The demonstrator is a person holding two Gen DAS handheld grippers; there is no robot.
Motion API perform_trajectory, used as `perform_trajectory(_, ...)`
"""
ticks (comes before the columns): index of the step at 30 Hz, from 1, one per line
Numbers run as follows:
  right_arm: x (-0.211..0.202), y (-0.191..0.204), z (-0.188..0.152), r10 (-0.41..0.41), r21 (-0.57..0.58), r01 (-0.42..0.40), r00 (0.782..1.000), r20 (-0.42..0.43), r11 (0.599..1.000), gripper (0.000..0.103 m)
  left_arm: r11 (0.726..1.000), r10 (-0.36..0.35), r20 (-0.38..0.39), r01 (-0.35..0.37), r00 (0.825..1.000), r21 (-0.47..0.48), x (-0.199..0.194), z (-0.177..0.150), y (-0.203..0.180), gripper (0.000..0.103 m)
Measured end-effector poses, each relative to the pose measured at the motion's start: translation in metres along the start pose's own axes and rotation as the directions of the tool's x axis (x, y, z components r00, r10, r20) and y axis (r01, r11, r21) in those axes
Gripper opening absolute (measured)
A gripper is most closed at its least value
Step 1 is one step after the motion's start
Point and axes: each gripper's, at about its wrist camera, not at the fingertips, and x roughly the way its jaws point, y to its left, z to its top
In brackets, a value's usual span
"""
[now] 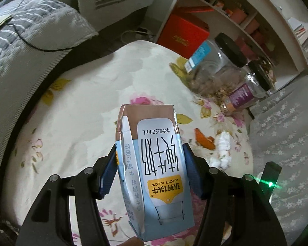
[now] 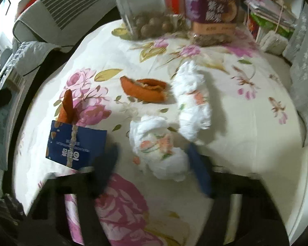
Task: Collect trash
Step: 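Grasp the blue milk carton with the left tool while the right tool grasps white tissue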
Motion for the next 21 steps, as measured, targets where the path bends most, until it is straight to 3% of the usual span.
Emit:
perform_trajectory(1,-0.001,0.000,0.001,0.013,0.005,-0.013,1.000,0.004,1.000,0.038,1.000,0.005,0.001,-0.005,1.000,0.002,0.002,0.000,0.001,0.060)
perform_trajectory(7,-0.036,0.011,0.005,0.039,-0.008,-0.038,0.993,0.109,0.999,0.035,0.999,0.052,0.046,-0.052,0.998,-0.008,0.003,0.003,0.009,0.060)
perform_trajectory(12,-0.083,0.030,0.010,0.016,-0.051,-0.003,0.962,0.274,0.999,0.035,0.995,0.100,0.160,-0.103,0.982,0.011,-0.016,0.004,0.004,0.060)
perform_trajectory(14,-0.096,0.033,0.010,0.000,-0.058,0.020,0.946,0.323,0.998,0.035,0.988,0.139,0.247,-0.152,0.959,0.032,-0.028,0.001,-0.004,0.060)
perform_trajectory(16,-0.111,0.038,0.008,-0.028,-0.058,0.054,0.923,0.383,0.997,0.036,0.976,0.180,0.343,-0.210,0.922,0.053,-0.040,-0.005,-0.015,0.060)
perform_trajectory(21,-0.138,0.044,0.000,-0.100,-0.073,0.158,0.855,0.508,0.985,0.036,0.959,0.217,0.456,-0.275,0.863,0.065,-0.056,-0.020,-0.032,0.060)
